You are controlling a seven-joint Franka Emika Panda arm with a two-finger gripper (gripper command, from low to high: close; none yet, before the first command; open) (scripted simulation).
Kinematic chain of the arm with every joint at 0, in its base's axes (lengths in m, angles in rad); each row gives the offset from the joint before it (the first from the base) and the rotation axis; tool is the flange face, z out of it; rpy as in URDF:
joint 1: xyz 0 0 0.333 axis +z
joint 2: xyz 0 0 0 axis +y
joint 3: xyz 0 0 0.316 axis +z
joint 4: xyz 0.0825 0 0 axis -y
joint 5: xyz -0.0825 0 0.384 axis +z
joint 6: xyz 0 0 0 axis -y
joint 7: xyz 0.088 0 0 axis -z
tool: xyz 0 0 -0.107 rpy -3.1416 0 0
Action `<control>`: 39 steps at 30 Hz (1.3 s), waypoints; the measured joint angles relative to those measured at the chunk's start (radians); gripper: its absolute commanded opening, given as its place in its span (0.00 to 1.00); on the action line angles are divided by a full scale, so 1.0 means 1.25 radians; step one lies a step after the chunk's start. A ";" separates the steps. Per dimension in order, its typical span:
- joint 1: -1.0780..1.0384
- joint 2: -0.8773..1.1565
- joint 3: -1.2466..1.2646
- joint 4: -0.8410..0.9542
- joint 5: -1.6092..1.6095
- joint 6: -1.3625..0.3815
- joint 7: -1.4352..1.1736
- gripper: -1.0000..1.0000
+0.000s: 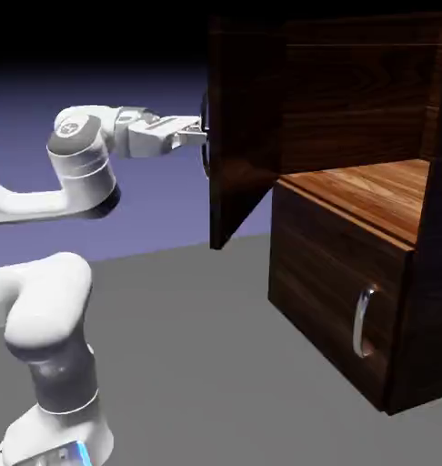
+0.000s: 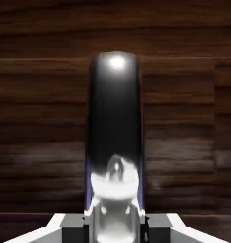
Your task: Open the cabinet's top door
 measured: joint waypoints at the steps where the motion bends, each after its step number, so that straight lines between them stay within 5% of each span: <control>1: 0.011 -0.007 0.020 0.009 0.016 -0.035 -0.001 0.00; 14: 0.002 -0.021 0.282 0.248 0.203 -0.487 -0.013 0.00; 39: -0.450 0.025 0.472 0.972 0.300 -1.127 -0.106 0.00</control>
